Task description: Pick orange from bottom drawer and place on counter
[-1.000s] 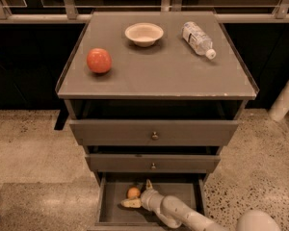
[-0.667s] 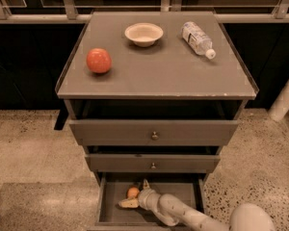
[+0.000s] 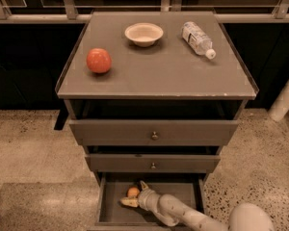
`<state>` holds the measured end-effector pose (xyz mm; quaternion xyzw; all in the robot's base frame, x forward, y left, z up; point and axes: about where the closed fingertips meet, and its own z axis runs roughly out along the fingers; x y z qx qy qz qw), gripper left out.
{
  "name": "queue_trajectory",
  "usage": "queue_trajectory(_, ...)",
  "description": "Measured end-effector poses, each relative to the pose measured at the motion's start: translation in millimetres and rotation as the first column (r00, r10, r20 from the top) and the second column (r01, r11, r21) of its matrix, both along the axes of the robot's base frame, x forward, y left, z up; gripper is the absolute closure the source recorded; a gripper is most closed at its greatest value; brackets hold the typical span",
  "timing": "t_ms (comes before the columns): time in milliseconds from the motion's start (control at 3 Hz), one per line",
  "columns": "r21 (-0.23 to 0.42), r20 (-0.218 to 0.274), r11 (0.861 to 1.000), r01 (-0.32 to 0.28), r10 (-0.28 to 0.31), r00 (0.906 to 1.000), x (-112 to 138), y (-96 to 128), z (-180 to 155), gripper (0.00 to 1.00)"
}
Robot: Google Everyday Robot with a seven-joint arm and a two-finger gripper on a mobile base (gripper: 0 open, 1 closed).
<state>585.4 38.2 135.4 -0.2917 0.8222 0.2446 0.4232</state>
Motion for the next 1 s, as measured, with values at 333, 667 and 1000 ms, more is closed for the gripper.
queue_trajectory(333,0.000,0.000,1.000,0.000,0.000,1.0000,0.0,0.0,0.0,0.42)
queue_trajectory(667,0.000,0.000,1.000,0.000,0.000,1.0000,0.0,0.1,0.0,0.65)
queue_trajectory(1000,0.000,0.000,1.000,0.000,0.000,1.0000,0.0,0.1,0.0,0.88)
